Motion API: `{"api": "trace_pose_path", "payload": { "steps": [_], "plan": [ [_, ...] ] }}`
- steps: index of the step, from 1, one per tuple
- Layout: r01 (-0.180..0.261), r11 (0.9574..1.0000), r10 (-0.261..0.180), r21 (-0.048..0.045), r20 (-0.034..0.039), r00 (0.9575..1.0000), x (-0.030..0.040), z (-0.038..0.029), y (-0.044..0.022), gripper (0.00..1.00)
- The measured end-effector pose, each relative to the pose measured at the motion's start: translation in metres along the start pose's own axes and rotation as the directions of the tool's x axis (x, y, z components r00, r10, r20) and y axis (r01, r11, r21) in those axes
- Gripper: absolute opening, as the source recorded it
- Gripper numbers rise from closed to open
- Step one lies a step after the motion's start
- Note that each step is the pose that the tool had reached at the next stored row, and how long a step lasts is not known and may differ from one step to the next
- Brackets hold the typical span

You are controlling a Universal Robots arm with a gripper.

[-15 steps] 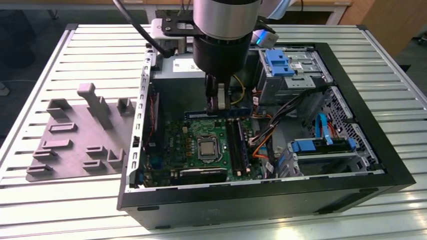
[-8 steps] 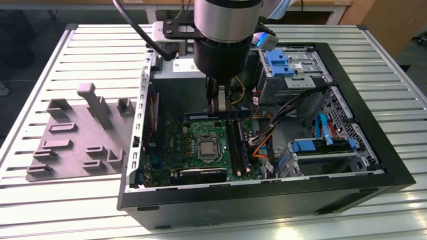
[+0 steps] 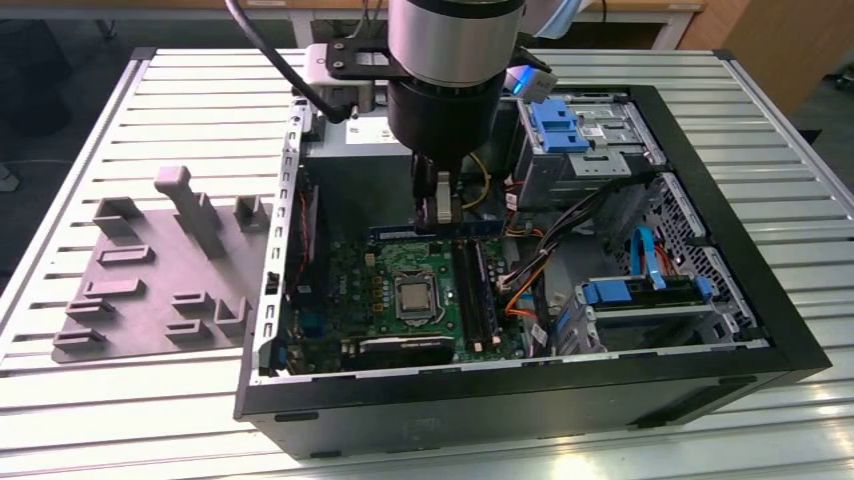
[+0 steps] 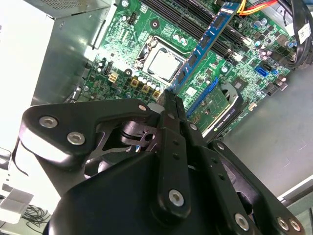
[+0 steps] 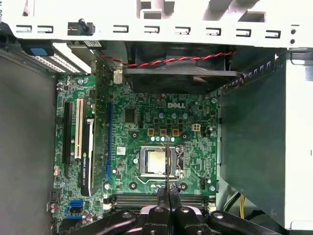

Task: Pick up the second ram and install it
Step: 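Insert the second ram into the second slot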

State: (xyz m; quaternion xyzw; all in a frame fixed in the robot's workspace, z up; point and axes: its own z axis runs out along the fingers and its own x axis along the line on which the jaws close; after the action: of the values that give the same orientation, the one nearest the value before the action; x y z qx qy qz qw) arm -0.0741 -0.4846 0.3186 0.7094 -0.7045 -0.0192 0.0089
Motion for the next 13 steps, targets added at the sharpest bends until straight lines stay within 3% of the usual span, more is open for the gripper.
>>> {"api": "trace_pose_path", "payload": {
  "steps": [7, 13],
  "plan": [
    [-0.003, 1.0000, 0.003, 0.0000, 0.0001, 1.0000, 0.0000, 0.0002, 0.0000, 0.12],
    [-0.058, 0.9983, 0.058, 0.0008, 0.0024, 0.9983, 0.0000, 0.0003, 0.0000, 0.12]
  ]
}}
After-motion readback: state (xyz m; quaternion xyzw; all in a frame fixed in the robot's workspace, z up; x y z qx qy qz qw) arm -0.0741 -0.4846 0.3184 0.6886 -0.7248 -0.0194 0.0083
